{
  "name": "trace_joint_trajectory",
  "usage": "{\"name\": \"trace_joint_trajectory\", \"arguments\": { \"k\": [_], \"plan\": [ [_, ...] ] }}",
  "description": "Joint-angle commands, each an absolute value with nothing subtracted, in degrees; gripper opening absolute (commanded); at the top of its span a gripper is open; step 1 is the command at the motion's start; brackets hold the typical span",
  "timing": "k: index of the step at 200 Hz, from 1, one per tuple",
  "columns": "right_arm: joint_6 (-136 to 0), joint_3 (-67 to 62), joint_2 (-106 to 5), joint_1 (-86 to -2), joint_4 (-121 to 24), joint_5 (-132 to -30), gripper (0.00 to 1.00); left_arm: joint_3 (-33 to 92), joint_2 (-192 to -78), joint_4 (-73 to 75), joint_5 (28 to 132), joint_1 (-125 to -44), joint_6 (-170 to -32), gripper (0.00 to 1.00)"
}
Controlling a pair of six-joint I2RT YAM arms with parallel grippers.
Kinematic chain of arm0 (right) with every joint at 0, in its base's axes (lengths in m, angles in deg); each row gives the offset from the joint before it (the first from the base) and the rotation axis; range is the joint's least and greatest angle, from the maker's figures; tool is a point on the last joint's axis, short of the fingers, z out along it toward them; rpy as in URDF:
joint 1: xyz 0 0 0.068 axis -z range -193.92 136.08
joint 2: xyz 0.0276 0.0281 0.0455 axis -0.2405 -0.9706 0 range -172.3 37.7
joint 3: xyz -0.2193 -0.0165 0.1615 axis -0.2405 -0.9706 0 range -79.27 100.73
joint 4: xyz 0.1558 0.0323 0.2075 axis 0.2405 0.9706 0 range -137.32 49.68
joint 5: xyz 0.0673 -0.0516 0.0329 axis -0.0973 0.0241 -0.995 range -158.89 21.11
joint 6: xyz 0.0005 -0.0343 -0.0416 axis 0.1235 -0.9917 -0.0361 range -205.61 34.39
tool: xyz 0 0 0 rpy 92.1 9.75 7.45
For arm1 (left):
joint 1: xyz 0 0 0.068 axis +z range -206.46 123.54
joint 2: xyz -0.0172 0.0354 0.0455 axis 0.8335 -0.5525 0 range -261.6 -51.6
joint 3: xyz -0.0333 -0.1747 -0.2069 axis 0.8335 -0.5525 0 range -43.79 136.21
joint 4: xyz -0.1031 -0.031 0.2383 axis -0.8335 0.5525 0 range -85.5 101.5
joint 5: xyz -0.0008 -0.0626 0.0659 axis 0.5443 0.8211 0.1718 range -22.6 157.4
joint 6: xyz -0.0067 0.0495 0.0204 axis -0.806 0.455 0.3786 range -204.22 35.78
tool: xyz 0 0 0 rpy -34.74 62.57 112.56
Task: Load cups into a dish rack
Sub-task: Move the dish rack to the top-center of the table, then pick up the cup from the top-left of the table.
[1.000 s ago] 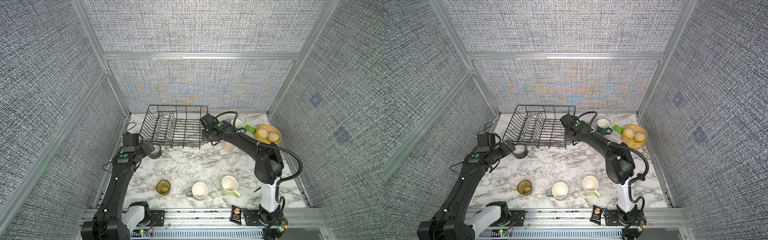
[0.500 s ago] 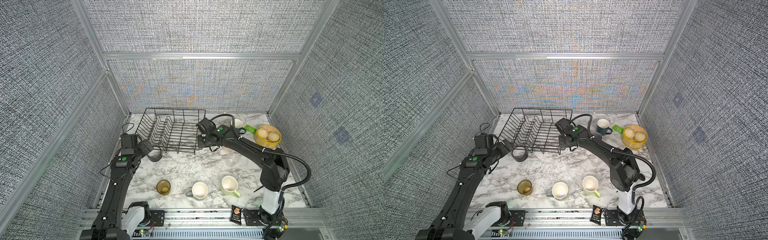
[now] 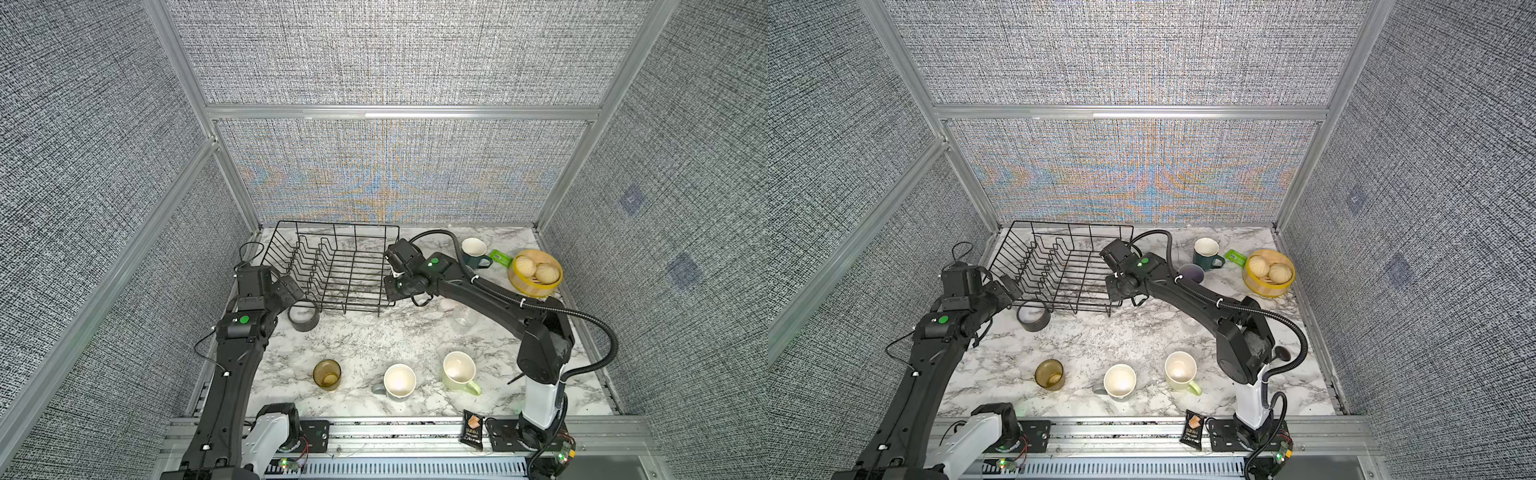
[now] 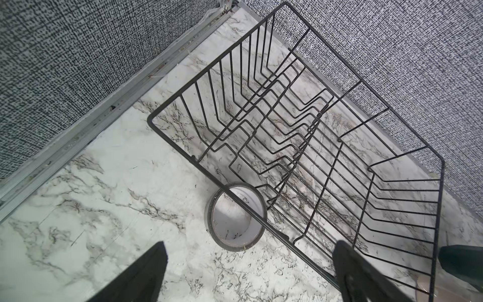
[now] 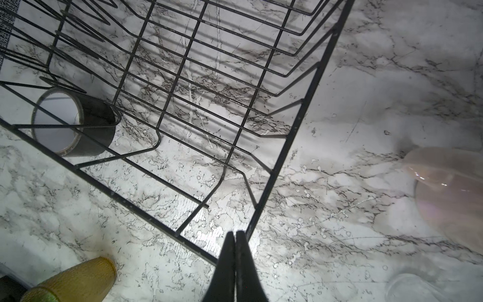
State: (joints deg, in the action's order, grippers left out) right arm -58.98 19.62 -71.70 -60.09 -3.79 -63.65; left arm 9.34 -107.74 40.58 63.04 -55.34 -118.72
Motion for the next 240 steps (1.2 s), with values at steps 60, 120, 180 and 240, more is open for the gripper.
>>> {"name": "trace_joint_trajectory", "arguments": {
  "k": [60,120,180,240],
  "plan": [
    [-53.21,26.28,-79.24,-59.09,-1.93,-65.04,0.51,9.50,-110.84,39.43,66.32,-55.32,-119.76,0.99],
    [-52.95,29.68,-84.89,-58.83,-0.56,-61.59,0.48,6.85,-111.73,38.24,64.85,-55.32,-123.16,0.99],
    [-53.36,31.81,-86.31,-56.96,-1.09,-59.99,0.12,6.59,-112.87,37.61,64.41,-55.32,-122.54,0.99],
    [-47.54,33.89,-86.14,-53.80,-3.11,-58.38,0.00,4.58,-113.58,34.45,65.65,-55.32,-123.77,0.99]
  ]
}}
